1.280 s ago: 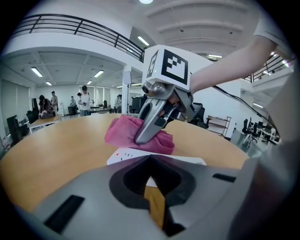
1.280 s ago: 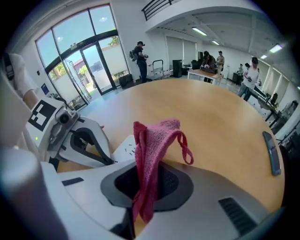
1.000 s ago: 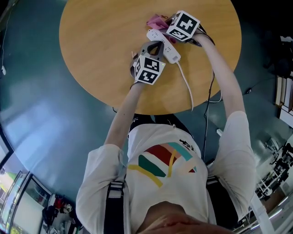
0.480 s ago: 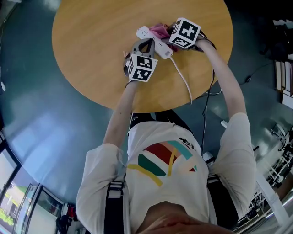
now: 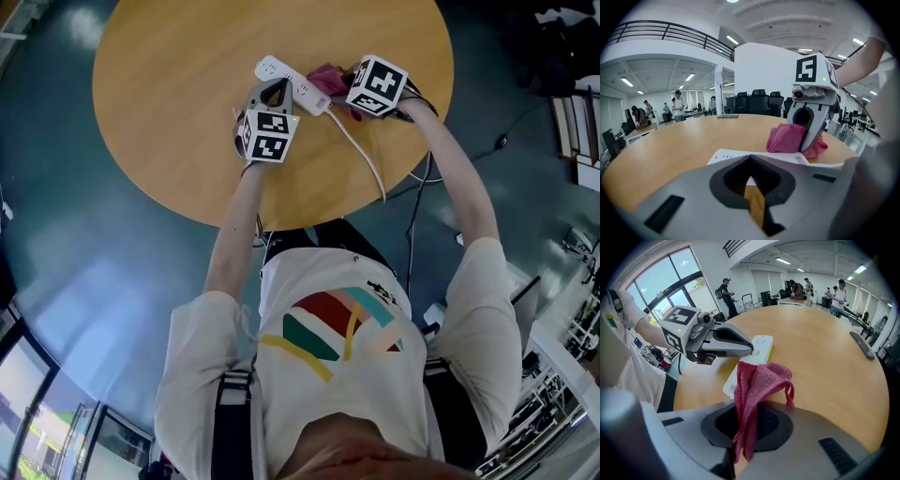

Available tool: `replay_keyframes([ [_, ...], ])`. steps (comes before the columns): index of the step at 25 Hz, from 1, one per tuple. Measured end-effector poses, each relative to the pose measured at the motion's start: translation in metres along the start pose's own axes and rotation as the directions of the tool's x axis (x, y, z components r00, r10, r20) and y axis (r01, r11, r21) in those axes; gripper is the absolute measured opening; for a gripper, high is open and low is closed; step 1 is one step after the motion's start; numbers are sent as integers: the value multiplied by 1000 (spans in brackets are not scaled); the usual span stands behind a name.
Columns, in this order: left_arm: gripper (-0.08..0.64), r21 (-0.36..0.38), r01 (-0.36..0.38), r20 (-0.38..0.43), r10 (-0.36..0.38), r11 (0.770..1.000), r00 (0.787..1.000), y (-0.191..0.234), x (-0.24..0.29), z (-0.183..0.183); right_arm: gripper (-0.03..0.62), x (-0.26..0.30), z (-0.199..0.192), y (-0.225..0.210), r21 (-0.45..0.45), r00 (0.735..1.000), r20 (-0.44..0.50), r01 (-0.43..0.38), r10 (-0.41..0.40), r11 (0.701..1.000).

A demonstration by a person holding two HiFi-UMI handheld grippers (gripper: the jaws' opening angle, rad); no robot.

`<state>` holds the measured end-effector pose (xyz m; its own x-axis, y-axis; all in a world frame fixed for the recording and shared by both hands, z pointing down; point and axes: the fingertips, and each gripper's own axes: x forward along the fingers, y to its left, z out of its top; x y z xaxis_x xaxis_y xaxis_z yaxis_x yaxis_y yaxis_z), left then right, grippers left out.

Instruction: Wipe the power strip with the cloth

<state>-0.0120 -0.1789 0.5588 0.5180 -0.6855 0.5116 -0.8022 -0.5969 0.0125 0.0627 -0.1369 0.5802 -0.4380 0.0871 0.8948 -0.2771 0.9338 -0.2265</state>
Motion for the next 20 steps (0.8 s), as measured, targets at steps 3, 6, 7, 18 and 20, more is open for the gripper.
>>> replay_keyframes([
  [3, 41, -1, 19, -9, -19, 1000, 1000, -2, 6, -1, 40, -2, -15, -2, 27, 1000, -3, 24, -24, 999],
  [6, 41, 62, 12, 5, -12, 998, 1000, 7, 0, 11, 39, -15, -24, -6, -7, 993, -42, 113, -114, 994],
  [7, 41, 86, 17, 25, -19, 996, 1000, 12, -5, 20, 39, -22, -22, -6, -19, 987, -47, 153, -154, 988],
  [18, 41, 264, 13, 108, -43, 964, 993, 100, -46, 47, 40, -16, 110, 27, 122, 965, 126, 216, -231, 969],
  [20, 41, 255, 17, 112, -47, 967, 993, 103, -41, 44, 40, -4, 127, 26, 156, 966, 138, 198, -220, 968],
])
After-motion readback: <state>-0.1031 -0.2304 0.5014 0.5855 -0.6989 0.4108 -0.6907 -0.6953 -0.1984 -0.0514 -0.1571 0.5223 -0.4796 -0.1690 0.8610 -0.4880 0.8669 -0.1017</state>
